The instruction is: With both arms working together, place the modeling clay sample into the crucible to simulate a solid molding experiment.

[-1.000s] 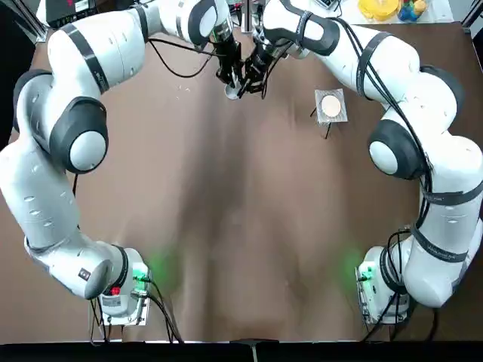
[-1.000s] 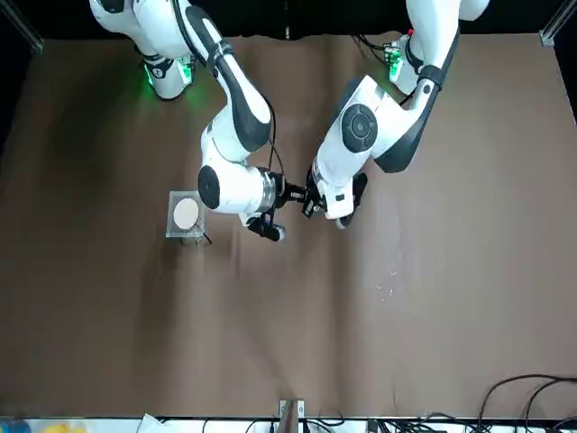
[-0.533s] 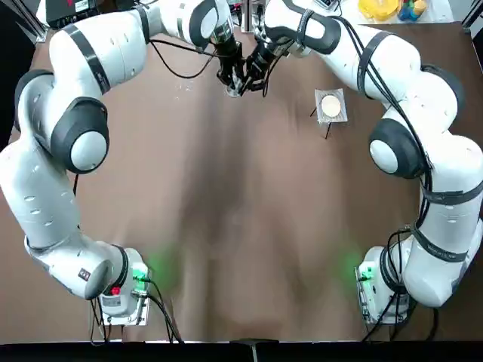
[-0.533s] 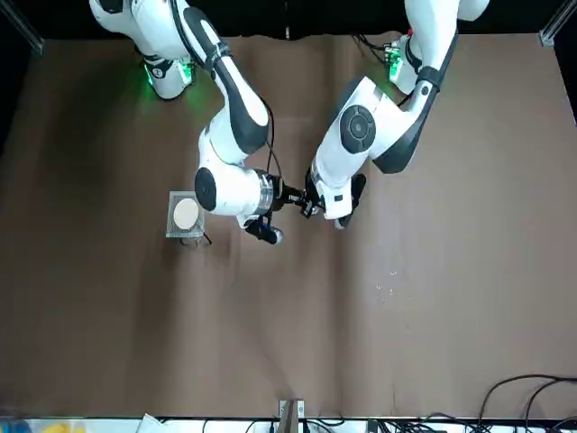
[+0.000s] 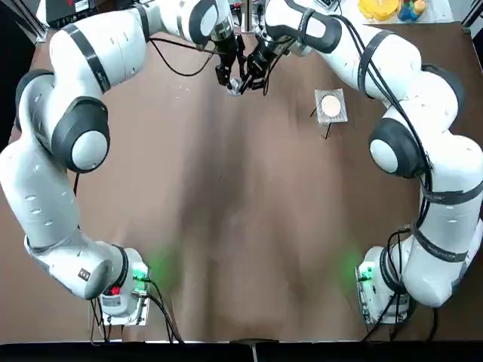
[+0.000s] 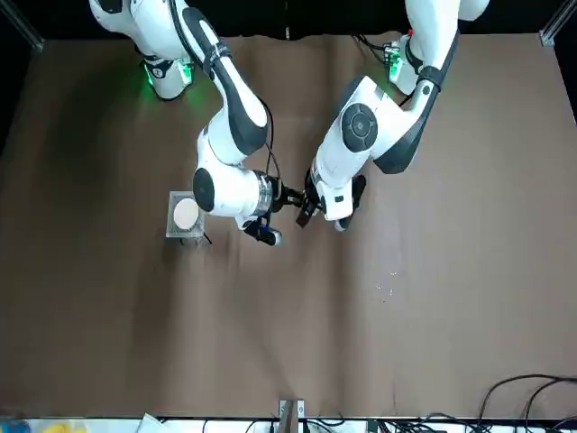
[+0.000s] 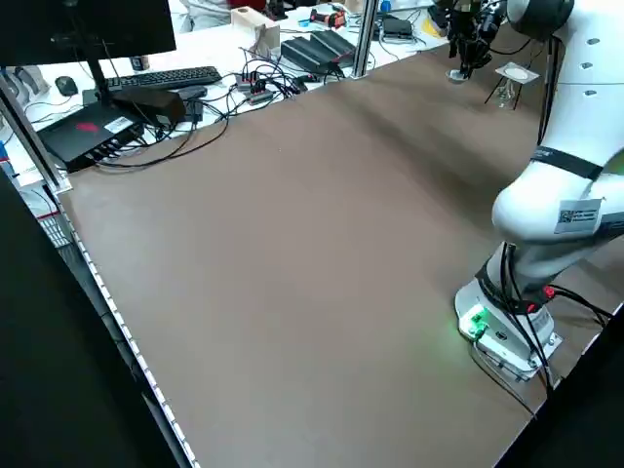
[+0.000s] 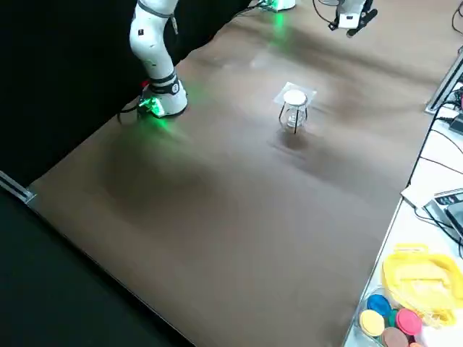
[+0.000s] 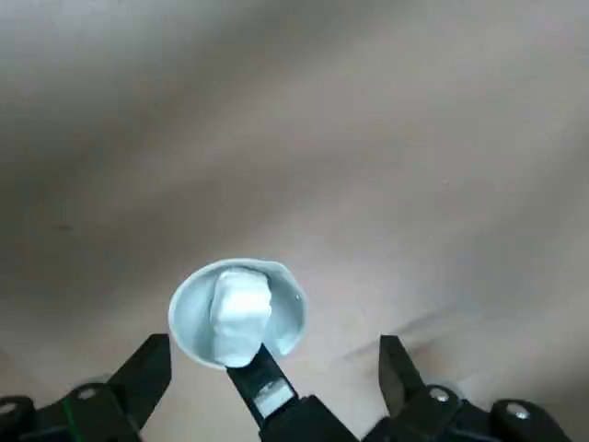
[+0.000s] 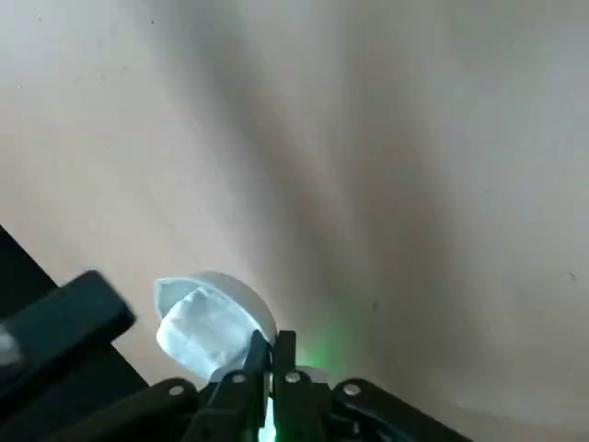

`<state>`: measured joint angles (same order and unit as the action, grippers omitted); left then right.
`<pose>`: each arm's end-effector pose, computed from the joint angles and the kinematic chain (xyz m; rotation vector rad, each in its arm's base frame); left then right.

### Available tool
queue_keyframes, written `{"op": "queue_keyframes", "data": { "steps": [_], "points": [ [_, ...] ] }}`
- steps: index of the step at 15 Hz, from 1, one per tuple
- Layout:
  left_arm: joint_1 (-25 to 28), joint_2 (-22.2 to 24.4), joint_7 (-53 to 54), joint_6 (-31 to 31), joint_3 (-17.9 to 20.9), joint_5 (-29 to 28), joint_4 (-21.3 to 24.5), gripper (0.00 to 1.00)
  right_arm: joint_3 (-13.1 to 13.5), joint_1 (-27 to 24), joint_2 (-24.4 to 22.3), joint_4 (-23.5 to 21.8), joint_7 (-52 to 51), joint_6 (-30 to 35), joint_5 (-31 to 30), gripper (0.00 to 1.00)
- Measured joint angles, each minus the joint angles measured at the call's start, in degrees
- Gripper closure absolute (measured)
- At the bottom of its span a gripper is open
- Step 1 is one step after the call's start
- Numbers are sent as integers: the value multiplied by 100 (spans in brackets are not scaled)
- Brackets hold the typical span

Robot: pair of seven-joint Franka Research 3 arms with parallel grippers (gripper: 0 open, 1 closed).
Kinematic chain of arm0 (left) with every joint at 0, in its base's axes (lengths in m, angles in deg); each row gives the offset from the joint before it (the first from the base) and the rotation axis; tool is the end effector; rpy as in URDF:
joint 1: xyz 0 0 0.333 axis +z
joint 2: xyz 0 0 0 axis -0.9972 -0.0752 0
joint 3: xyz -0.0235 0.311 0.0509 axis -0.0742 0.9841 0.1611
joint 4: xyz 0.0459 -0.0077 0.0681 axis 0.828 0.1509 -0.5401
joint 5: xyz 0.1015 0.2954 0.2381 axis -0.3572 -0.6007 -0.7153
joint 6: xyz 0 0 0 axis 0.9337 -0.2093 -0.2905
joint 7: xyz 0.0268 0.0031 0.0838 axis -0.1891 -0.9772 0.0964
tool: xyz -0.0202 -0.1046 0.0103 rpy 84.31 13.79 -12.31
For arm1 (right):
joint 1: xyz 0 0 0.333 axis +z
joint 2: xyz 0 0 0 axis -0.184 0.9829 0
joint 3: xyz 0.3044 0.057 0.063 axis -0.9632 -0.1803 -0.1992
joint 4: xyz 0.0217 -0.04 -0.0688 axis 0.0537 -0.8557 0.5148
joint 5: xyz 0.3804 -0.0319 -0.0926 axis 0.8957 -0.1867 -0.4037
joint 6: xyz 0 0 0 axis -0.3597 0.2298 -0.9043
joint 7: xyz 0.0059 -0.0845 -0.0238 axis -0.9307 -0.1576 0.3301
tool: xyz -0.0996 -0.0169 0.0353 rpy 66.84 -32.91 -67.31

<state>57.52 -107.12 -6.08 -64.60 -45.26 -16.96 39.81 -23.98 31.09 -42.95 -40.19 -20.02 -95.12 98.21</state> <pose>0.5409 -0.4393 0.4117 2.5721 1.4318 -0.2590 0.5633 0.4582 0.3488 -2.4589 0.4328 0.5294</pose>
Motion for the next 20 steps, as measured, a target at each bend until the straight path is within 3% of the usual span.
{"op": "queue_keyframes", "data": {
  "steps": [4, 8, 11, 13, 16, 17, 20],
  "points": [
    [102, 52, 183, 1, 28, 0, -110, 0, 34, -69, 0, 1, 0, 1, -12, 95],
    [571, 384, 1228, 391, 32, -1, -148, 0, 45, -200, 0, 2, -1, 8, -92, 95],
    [929, 541, 2203, 760, 45, -1, -148, 0, 51, -353, -5, 16, -3, 32, -544, 95],
    [1142, 545, 2909, 982, 56, -48, -142, 0, 56, -542, -55, 52, -23, 371, -932, 95],
    [1435, 549, 3789, 1324, 59, -604, -137, 0, 72, -947, -234, 135, -303, 1120, -1283, 95],
    [1626, 563, 4308, 1436, 55, -901, -138, 0, 84, -1238, -352, 137, -617, 1445, -1460, 95],
    [1866, 573, 5308, 1724, 63, -1013, -137, 0, 101, -1706, -412, 137, -1285, 1984, -1728, 95]
  ]
}}
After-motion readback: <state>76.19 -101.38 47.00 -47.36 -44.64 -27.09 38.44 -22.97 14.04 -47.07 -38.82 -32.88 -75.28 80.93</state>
